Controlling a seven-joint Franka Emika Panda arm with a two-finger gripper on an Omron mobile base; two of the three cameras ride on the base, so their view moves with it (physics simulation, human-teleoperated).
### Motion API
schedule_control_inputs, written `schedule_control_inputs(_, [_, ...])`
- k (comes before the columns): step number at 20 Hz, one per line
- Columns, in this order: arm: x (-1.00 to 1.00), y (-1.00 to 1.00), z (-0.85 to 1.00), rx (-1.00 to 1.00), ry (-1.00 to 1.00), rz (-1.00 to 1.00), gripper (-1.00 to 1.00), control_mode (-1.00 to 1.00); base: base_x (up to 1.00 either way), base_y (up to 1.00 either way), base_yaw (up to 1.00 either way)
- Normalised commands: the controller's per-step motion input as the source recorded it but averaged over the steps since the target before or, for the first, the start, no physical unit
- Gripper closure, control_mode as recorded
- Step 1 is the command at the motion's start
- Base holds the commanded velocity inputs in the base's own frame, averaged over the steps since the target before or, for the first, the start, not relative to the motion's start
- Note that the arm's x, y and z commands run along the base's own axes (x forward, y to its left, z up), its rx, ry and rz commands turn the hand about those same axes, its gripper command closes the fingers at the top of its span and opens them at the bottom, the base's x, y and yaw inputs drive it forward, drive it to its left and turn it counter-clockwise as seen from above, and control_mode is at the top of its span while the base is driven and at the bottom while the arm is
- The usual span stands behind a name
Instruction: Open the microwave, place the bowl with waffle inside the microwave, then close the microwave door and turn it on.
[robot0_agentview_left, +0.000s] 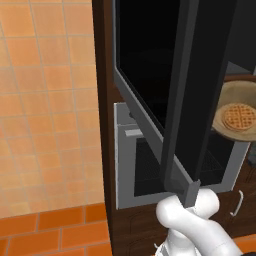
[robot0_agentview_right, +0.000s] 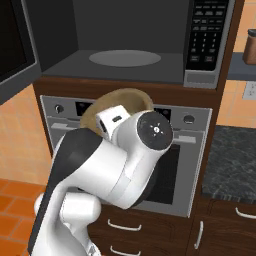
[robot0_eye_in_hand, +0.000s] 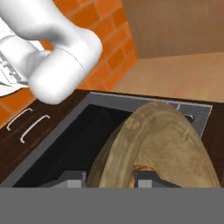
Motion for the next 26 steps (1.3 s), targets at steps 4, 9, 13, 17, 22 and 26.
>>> schedule_control_inputs(4, [0.18,0.58,0.37,0.11,0.0,-0.15,1.0,-1.0,0.0,0.0,0.0])
schedule_control_inputs(9, [0.24,0.5,0.37,0.13,-0.01,-0.12,1.0,-1.0,0.0,0.0,0.0])
schedule_control_inputs(13, [0.24,0.39,0.49,0.13,-0.02,-0.12,1.0,-1.0,0.0,0.0,0.0])
schedule_control_inputs(17, [0.24,0.29,0.43,0.14,-0.12,-0.09,1.0,-1.0,0.0,0.0,0.0])
schedule_control_inputs(22, [0.17,0.19,0.42,0.13,-0.07,-0.07,1.0,-1.0,0.0,0.0,0.0])
schedule_control_inputs(26, [0.26,0.07,0.33,0.12,0.0,-0.03,1.0,-1.0,0.0,0.0,0.0])
